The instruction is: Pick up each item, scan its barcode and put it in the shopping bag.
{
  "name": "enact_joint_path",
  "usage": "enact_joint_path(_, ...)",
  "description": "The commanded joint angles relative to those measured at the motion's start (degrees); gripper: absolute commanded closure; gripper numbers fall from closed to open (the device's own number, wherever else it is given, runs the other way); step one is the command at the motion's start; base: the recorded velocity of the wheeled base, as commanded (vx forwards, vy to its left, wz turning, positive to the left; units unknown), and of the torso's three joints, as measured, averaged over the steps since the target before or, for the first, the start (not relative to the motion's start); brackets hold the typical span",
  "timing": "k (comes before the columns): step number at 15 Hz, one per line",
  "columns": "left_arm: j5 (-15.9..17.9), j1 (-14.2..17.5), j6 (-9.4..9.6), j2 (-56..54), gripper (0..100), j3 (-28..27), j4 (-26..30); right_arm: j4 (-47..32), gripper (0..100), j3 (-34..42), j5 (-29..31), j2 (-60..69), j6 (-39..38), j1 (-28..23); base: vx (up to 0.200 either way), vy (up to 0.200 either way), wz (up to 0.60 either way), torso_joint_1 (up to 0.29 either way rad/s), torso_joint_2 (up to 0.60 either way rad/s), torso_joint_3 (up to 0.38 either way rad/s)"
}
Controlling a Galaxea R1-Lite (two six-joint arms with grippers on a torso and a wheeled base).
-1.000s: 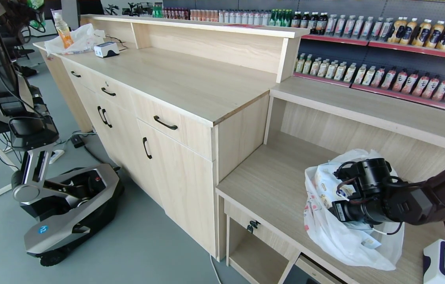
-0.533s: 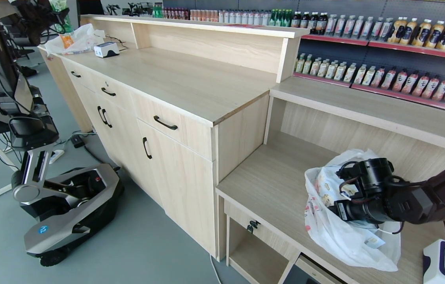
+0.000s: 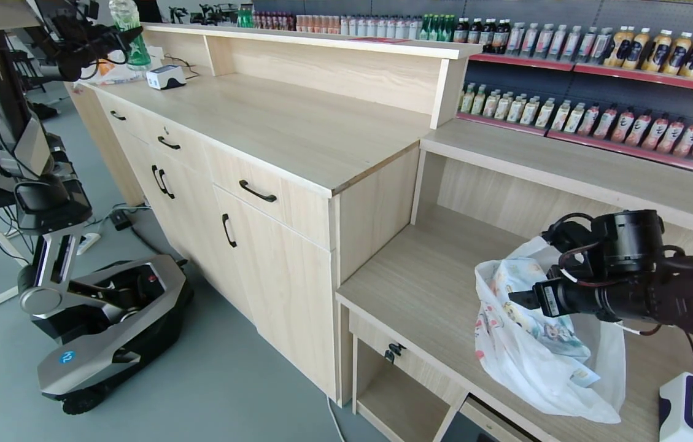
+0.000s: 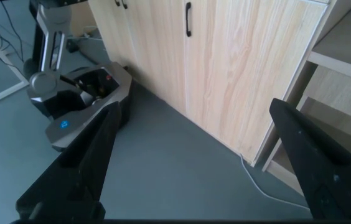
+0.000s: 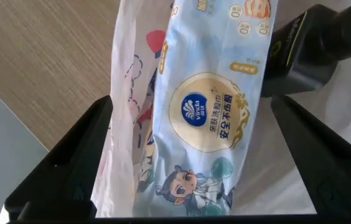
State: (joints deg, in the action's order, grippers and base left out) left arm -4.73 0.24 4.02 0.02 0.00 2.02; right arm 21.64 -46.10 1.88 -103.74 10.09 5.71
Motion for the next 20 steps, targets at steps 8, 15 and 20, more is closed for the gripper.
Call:
enact_joint_path(8,0.0,0.0,0.02,0.0,0,0.0,0.0,-0.3,0,-0.3,-4.0,31.5,11.9,-2.5,0.000,0.000,-0.22,0.000,0.00,0.001)
enact_joint_path(15,0.0,0.0,0.02,0.0,0,0.0,0.0,-38.2,0,-29.7,-1.1,37.4,8.5,-4.2,0.000,0.000,-0.60,0.002,0.00,0.002)
enact_joint_path(20,0.0,0.0,0.02,0.0,0,0.0,0.0,-40.2,0,-17.5,9.2,47.8,3.8,-6.8,0.000,0.000,-0.60,0.004,0.00,0.000)
